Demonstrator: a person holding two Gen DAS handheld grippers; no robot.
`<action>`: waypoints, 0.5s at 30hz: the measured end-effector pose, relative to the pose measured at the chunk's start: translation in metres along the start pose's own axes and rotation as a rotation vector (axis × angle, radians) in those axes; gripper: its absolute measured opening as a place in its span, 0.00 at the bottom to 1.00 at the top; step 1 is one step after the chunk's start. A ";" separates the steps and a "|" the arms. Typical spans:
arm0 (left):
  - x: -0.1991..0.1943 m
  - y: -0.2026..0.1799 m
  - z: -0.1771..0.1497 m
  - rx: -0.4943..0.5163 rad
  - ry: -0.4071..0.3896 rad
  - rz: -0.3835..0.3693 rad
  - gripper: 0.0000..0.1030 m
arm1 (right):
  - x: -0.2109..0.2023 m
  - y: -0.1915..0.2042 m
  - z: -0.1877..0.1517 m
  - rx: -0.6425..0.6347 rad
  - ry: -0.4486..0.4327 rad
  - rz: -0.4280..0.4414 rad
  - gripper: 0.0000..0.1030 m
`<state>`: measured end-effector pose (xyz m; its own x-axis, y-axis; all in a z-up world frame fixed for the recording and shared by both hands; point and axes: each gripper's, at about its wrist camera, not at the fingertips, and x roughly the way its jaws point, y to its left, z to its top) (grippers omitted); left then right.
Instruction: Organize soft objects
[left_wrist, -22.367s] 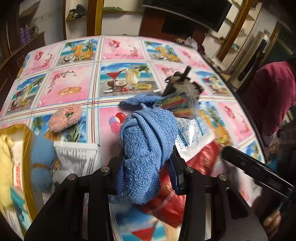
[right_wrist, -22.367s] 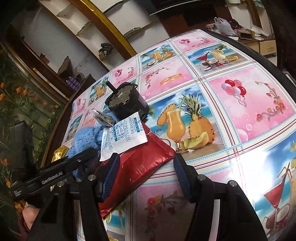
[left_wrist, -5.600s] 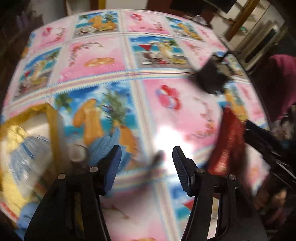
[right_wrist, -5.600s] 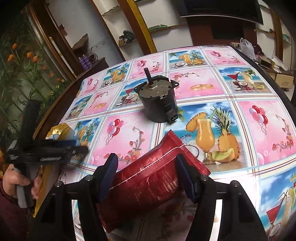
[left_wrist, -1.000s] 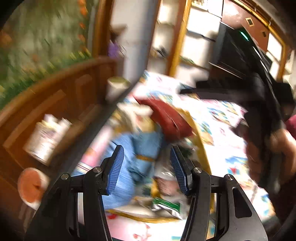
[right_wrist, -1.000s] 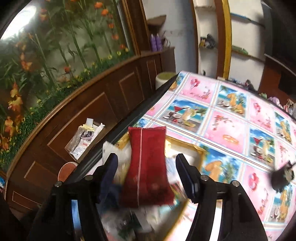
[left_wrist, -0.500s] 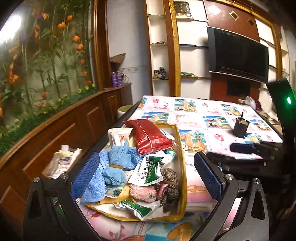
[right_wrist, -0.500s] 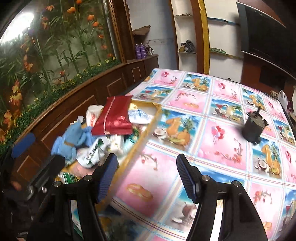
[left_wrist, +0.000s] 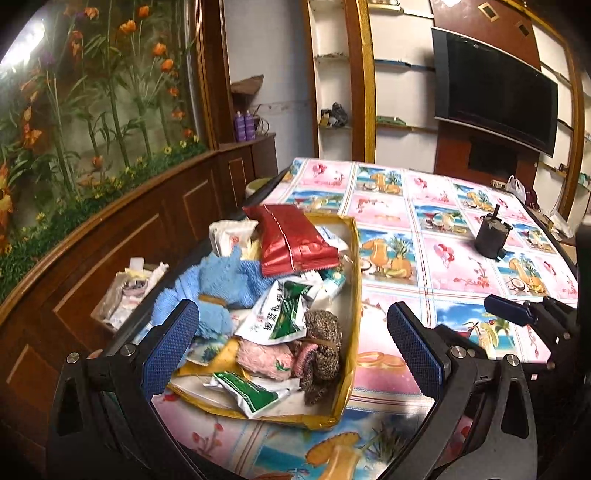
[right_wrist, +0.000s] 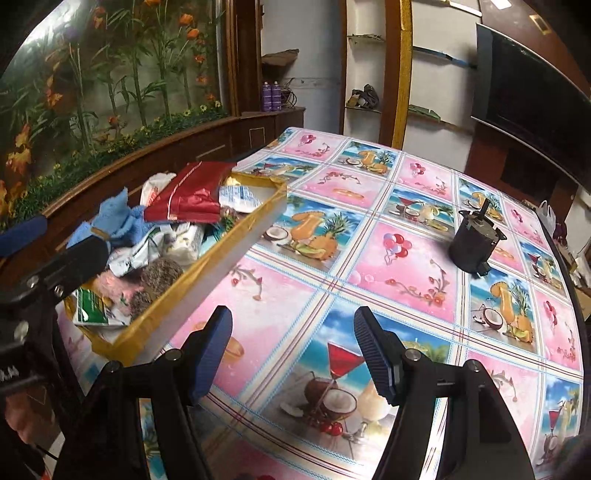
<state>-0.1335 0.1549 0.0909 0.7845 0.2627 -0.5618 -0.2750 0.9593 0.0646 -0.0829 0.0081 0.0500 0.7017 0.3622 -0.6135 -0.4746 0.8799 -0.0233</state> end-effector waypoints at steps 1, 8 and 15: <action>0.002 0.000 0.000 -0.004 0.008 -0.004 1.00 | 0.000 0.001 -0.002 -0.011 0.004 -0.005 0.67; 0.013 0.005 -0.002 -0.022 0.046 0.003 1.00 | 0.003 0.011 -0.007 -0.053 0.021 -0.007 0.67; 0.021 0.018 -0.004 -0.059 0.069 0.000 1.00 | 0.009 0.022 -0.007 -0.068 0.055 0.008 0.67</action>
<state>-0.1246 0.1776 0.0768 0.7450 0.2527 -0.6173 -0.3087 0.9510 0.0167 -0.0908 0.0287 0.0383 0.6685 0.3503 -0.6560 -0.5163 0.8535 -0.0703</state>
